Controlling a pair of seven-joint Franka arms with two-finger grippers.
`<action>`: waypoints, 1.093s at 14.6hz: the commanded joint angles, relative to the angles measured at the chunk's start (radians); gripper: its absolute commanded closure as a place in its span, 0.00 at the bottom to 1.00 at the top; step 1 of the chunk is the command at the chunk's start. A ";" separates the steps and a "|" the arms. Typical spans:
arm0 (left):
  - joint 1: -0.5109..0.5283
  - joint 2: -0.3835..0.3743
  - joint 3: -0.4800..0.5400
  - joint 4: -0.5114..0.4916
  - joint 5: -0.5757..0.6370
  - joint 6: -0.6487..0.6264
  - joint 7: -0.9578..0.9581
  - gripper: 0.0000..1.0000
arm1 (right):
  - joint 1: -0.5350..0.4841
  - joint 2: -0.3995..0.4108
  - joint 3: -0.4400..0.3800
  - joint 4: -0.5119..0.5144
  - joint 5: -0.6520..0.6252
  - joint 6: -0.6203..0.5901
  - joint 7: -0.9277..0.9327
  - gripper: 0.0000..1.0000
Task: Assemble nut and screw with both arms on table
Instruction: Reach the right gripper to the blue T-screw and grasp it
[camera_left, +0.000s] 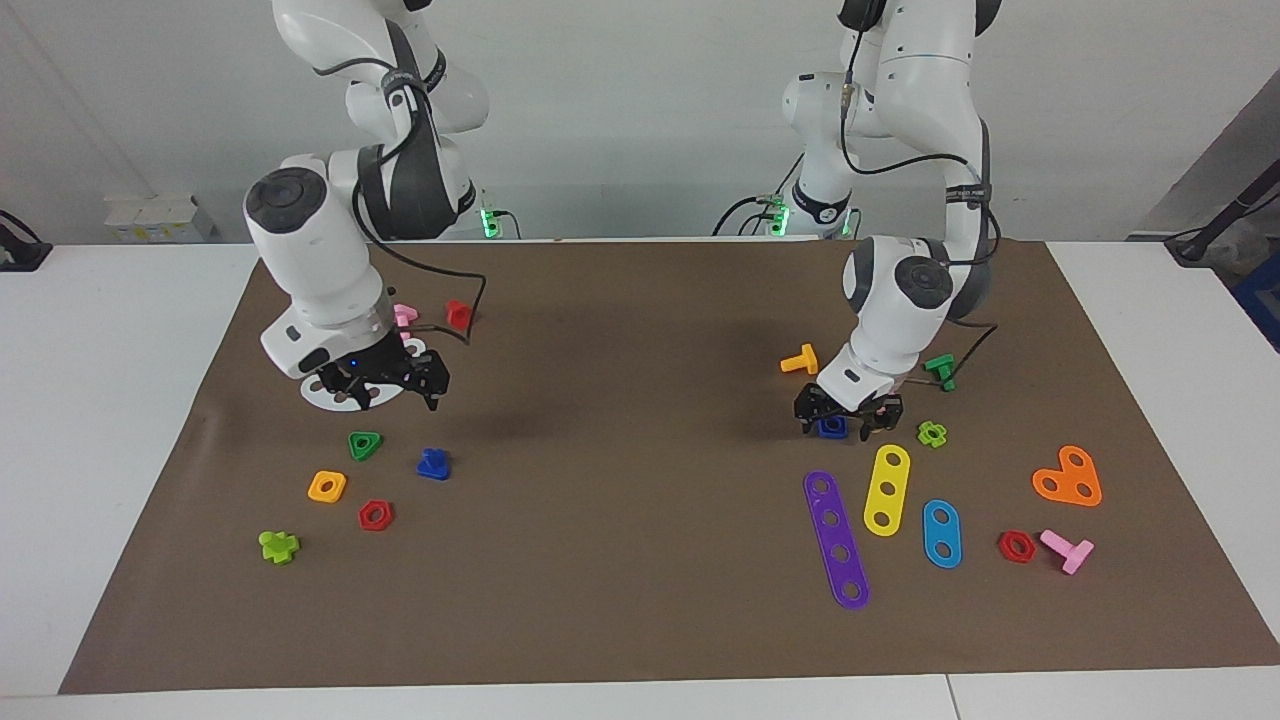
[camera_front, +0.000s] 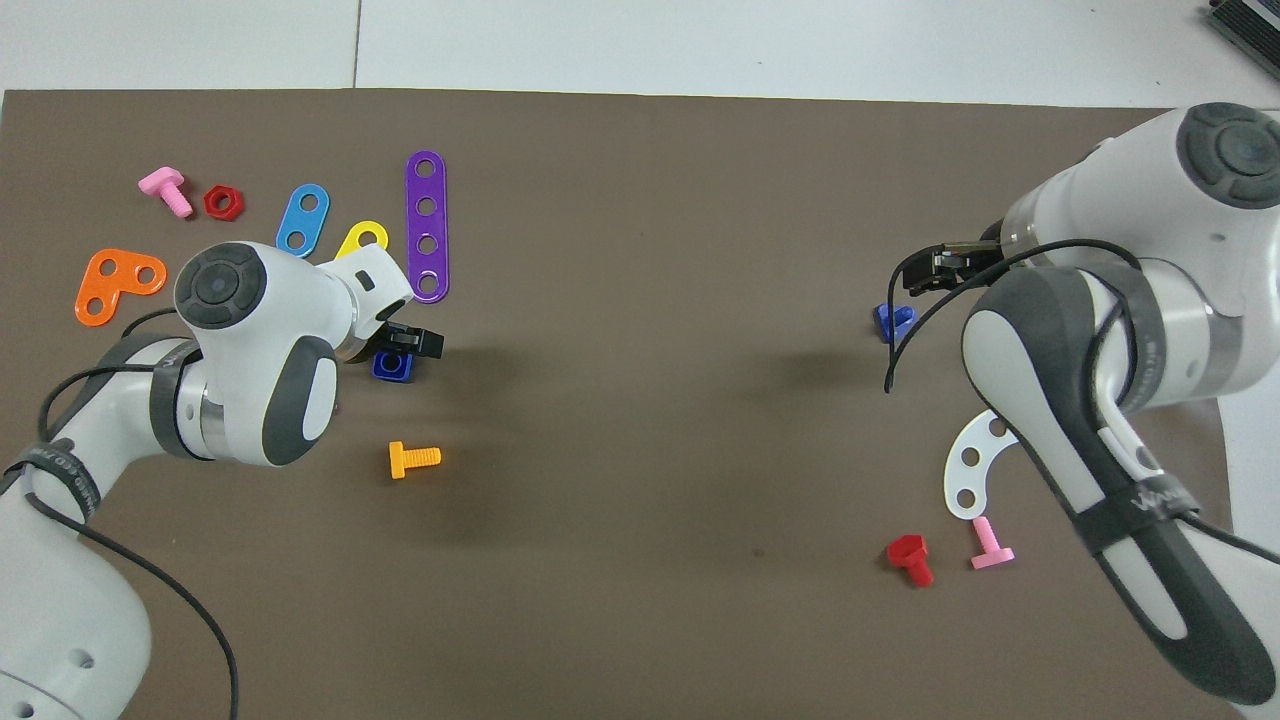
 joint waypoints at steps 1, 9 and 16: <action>-0.004 -0.020 0.013 -0.045 -0.010 0.026 0.057 0.02 | 0.004 0.048 0.003 -0.030 -0.025 0.096 -0.016 0.05; -0.004 -0.032 0.013 -0.079 -0.012 0.012 0.058 0.60 | 0.008 0.084 0.001 -0.159 -0.074 0.253 -0.025 0.10; -0.010 -0.031 0.013 -0.074 -0.012 0.024 0.006 1.00 | 0.007 0.075 0.001 -0.222 -0.103 0.348 -0.040 0.33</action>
